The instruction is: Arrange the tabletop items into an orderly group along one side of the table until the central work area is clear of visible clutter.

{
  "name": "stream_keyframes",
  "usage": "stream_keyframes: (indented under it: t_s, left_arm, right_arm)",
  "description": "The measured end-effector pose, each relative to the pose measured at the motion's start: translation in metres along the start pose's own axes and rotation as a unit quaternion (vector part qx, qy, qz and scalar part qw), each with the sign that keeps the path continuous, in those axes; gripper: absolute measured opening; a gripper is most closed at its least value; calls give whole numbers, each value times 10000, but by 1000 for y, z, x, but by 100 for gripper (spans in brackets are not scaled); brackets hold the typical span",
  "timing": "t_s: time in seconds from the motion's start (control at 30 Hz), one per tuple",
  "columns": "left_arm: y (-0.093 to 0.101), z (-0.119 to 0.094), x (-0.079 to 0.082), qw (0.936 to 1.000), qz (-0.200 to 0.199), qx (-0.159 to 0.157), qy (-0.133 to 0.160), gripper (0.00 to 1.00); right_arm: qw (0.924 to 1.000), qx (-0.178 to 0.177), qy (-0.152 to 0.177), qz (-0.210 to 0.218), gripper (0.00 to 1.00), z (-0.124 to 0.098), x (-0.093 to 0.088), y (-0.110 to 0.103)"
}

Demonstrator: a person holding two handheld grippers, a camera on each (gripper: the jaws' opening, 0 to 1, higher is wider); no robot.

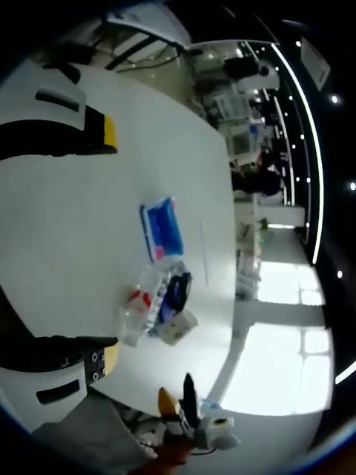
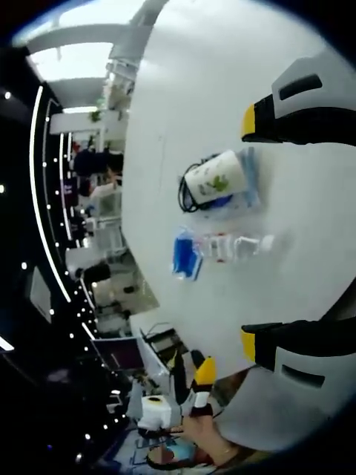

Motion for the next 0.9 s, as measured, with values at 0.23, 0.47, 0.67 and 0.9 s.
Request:
stream_keyframes:
  t_s: [0.23, 0.47, 0.67, 0.9]
  left_arm:
    - [0, 0, 0, 10000, -7, -11, -23, 99]
    - [0, 0, 0, 10000, -3, -12, -37, 99]
    - [1, 1, 0, 10000, 28, -57, -40, 99]
    - [3, 2, 0, 9999, 61, -90, -72, 99]
  right_arm:
    - [9997, 262, -20, -20, 99, 14, 6, -5]
    - [9981, 515, -38, -335, 96, 30, 11, -11]
    - [9956, 630, -312, -626, 93, 43, 5, -11]
    - [9912, 814, -600, -851, 90, 58, -4, -14]
Point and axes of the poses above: the point that each gripper's makers call its tool centre point, and the gripper's own axes: z roughly forward along the fingers, y roughly to its right, x roughly out of its top, the point moved 8 cm from there along -z, roughly backward along the fingers, and after that the axes turned 6 degrees about z, right-handed, at the moved point
